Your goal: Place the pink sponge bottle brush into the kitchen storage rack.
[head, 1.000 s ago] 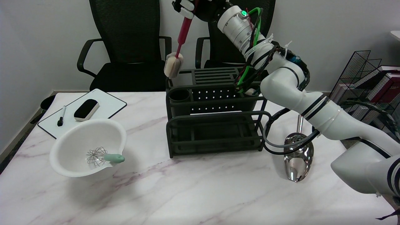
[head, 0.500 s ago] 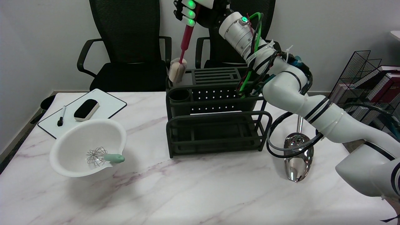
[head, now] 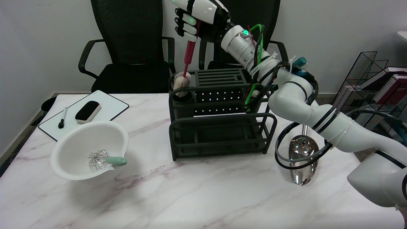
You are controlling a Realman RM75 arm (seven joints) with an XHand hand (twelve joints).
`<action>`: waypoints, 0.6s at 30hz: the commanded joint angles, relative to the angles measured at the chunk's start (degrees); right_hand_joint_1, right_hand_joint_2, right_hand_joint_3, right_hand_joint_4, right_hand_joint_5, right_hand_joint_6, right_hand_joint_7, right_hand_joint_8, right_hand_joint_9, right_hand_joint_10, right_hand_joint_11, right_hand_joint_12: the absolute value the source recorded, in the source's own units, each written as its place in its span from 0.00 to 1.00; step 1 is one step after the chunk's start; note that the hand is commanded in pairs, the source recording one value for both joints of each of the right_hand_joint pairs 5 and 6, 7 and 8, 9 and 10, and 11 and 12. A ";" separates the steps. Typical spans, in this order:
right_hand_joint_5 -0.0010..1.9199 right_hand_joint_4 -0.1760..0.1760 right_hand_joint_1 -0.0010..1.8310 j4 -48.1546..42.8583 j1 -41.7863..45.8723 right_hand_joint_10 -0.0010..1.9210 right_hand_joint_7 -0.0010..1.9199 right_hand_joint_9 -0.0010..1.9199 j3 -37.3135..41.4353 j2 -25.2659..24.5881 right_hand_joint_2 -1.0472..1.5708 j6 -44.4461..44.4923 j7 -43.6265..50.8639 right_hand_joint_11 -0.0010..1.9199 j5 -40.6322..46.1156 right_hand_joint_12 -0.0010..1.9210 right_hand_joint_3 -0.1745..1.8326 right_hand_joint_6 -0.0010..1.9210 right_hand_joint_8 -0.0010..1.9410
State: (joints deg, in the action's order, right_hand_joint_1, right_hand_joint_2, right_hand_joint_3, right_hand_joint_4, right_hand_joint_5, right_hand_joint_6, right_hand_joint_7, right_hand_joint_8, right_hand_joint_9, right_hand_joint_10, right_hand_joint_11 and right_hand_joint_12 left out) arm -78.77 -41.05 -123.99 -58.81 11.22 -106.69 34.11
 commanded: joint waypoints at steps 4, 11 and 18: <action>1.00 0.50 0.55 0.30 0.73 1.00 1.00 1.00 -2.47 -1.03 1.00 -0.69 0.31 1.00 -0.91 1.00 0.27 1.00 0.99; 1.00 0.50 0.55 2.26 0.00 1.00 1.00 1.00 -2.72 -2.82 1.00 -0.29 0.31 1.00 -3.59 1.00 0.26 1.00 0.99; 1.00 0.50 0.55 2.74 0.51 1.00 1.00 1.00 -2.37 -2.67 1.00 -0.18 0.31 1.00 -4.08 1.00 0.25 1.00 0.99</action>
State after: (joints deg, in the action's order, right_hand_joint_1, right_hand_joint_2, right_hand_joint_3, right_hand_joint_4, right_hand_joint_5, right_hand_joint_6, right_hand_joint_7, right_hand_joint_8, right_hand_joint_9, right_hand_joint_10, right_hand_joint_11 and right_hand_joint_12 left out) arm -77.77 -40.62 -125.93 -60.27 10.82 -106.48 32.21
